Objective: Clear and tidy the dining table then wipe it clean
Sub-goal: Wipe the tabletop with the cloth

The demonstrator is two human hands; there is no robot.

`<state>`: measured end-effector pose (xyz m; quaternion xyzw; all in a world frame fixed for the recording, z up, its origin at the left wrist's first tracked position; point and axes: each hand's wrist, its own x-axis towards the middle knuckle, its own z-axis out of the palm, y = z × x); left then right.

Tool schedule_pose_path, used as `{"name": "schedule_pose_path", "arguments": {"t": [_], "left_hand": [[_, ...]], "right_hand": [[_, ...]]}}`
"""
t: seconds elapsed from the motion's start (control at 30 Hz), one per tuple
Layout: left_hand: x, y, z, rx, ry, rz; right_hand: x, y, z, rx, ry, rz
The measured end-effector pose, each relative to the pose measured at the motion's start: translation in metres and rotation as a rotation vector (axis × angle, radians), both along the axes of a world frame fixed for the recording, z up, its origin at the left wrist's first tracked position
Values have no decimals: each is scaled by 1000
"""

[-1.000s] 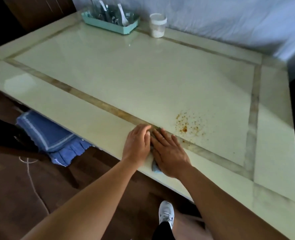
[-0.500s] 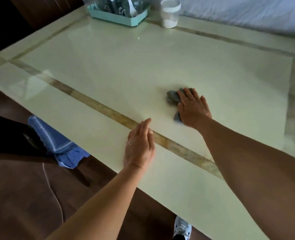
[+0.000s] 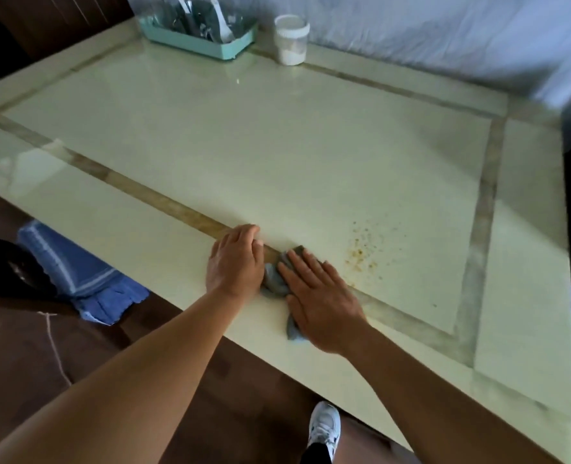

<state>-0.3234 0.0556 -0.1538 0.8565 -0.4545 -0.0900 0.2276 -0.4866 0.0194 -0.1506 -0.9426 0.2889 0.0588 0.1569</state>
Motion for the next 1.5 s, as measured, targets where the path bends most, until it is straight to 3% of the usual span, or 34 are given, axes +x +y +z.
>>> {"name": "schedule_pose_path", "arguments": {"t": [0.1, 0.53, 0.7, 0.97, 1.13, 1.3, 1.5], "left_hand": [[-1, -12, 6, 17, -51, 33], [-17, -83, -12, -136, 37, -162], [-13, -84, -15, -119, 39, -134], [-28, -81, 5, -23, 30, -162], [-67, -70, 9, -74, 81, -223], [-80, -71, 7, -98, 60, -322], [-78, -86, 4, -132, 80, -325]], "right_hand": [[-21, -26, 2, -8, 22, 31], [-1, -202, -8, -78, -77, -494], [4, -171, -6, -41, -69, -549], [-31, -38, 1, 8, -47, -307], [-81, 5, 2, -9, -33, -177], [-104, -8, 1, -1, -36, -214], [-97, -102, -3, -44, -35, -456]]}}
